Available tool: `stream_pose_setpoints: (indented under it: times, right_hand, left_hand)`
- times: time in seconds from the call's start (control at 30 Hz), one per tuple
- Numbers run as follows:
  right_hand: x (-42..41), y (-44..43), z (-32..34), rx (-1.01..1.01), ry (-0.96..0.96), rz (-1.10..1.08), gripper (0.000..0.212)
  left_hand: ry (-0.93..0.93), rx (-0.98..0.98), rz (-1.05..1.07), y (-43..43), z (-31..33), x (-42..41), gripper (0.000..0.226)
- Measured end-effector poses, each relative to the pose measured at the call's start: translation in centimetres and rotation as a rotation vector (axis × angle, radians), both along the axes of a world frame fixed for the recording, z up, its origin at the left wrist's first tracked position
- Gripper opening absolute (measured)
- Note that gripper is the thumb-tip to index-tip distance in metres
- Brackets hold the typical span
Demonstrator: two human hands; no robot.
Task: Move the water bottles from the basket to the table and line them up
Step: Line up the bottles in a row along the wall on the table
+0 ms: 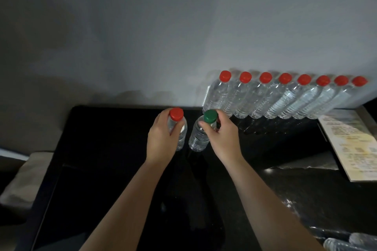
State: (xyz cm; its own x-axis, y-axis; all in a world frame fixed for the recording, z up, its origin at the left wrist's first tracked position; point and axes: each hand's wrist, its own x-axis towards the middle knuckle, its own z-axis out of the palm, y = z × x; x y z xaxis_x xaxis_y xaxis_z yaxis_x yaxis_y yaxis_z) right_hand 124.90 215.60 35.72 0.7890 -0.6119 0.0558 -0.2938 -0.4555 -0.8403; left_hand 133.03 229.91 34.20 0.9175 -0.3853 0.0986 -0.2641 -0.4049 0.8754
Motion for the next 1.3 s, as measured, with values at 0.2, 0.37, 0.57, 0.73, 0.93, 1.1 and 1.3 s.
stream_pose_setpoints:
  times: [0.2,0.37,0.57,0.73,0.93,1.1,1.3]
  right_hand:
    - [-0.6,-0.1,-1.9,0.17,0.001,0.063,0.045]
    - [-1.2,-0.8,-6.3,0.267,0.065,0.081,0.062]
    - [-1.3,-0.4,-10.2,0.271,0.06,0.029,0.055]
    - [-1.5,-0.2,-12.5,0.232,0.053,-0.008,0.053]
    - [-2.0,0.5,-15.4,0.139,0.042,-0.071,0.053]
    - [-1.1,1.0,-15.4,0.129,-0.035,-0.123,0.046]
    - [2.4,0.0,-15.2,0.13,-0.062,-0.136,0.049]
  left_hand:
    - [0.131,-0.039,-0.006,1.3,-3.1,-0.4,0.058]
    - [0.17,0.007,0.02,2.2,-7.3,-1.1,0.059]
    - [0.154,-0.005,0.05,1.6,-9.9,-0.9,0.063]
    - [0.1,0.038,0.046,1.5,-11.1,-0.5,0.066]
    - [0.016,0.067,0.031,1.1,-12.1,-0.3,0.052]
    - [-0.02,0.069,0.017,0.7,-12.0,-0.1,0.048]
    - [0.013,0.009,0.016,-1.3,-11.5,2.1,0.049]
